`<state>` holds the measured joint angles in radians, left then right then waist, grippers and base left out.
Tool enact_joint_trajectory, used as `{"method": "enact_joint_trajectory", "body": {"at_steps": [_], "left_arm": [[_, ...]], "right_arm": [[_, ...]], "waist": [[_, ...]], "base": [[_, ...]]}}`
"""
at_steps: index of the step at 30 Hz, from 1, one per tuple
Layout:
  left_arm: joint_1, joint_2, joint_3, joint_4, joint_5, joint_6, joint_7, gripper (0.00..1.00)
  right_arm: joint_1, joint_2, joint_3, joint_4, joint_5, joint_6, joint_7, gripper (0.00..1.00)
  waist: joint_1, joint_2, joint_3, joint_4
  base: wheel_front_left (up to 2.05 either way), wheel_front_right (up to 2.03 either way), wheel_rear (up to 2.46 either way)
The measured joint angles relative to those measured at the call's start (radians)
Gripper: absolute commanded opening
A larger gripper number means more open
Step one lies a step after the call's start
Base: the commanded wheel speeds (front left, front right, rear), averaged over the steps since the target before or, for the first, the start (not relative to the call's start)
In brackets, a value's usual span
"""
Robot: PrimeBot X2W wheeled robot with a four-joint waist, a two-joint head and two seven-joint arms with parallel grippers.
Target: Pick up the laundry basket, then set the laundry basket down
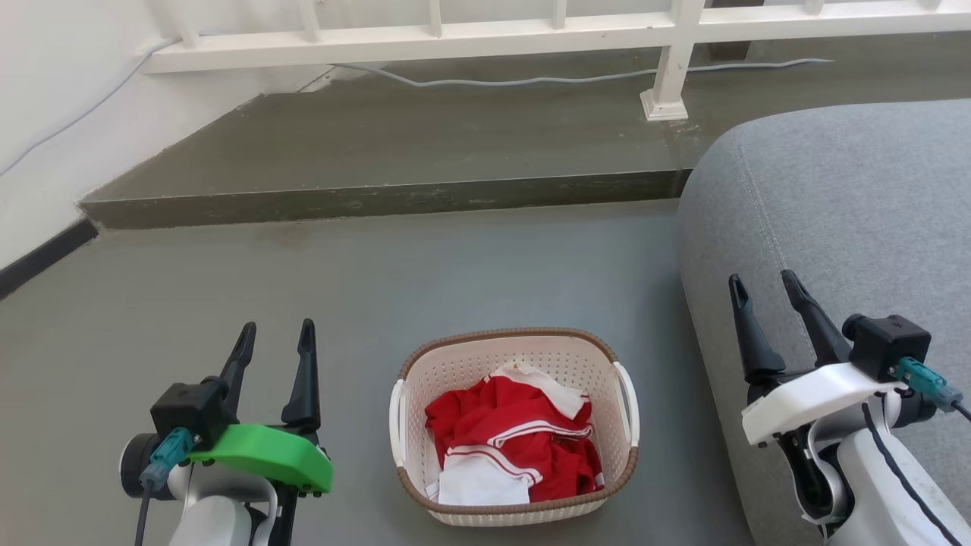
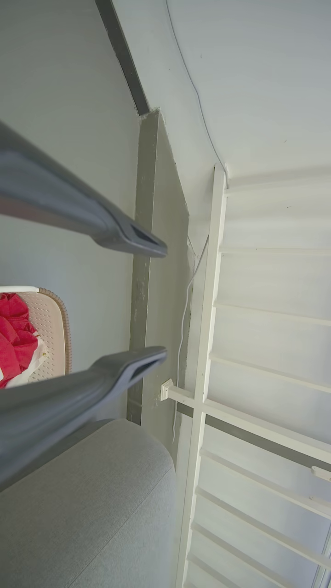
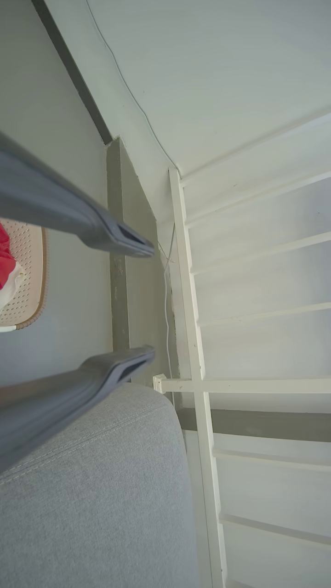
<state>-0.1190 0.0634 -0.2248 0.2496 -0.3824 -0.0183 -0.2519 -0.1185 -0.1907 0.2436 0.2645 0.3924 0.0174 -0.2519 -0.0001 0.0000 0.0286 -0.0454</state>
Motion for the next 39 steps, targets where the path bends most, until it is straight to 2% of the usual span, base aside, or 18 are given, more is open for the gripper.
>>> {"method": "enact_joint_trajectory", "body": {"at_steps": [7,8,17,27,39], "left_arm": [[0.008,-0.008,0.007,0.0,0.006,-0.016,0.0,1.0],[0.01,-0.009,0.007,0.003,0.006,-0.018,0.0,0.0],[0.055,-0.02,0.002,0.058,-0.025,-0.018,0.014,0.0],[0.054,-0.02,0.038,0.061,-0.173,-0.025,0.058,0.0],[0.054,-0.021,0.078,0.061,-0.31,-0.035,0.103,0.0]], "right_arm": [[0.007,0.009,-0.016,0.0,-0.017,0.009,0.0,1.0],[0.009,0.01,-0.016,0.003,-0.018,0.008,0.0,0.0],[0.064,0.038,-0.018,0.052,0.005,0.008,0.008,0.0],[0.063,0.05,-0.057,0.052,0.165,0.018,0.052,0.0],[0.063,0.064,-0.104,0.05,0.302,0.027,0.096,0.0]], "waist": [[0.0,0.0,0.0,-0.001],[0.0,0.0,0.0,-0.001],[0.0001,0.0,-0.001,0.0],[0.0,0.0,-0.005,0.006],[0.0,0.0,-0.008,0.011]], "base": [[0.0,0.0,0.0],[0.0,0.0,0.0],[0.0,0.0,0.0],[0.0,0.0,0.0],[0.0,0.0,0.0]]}}
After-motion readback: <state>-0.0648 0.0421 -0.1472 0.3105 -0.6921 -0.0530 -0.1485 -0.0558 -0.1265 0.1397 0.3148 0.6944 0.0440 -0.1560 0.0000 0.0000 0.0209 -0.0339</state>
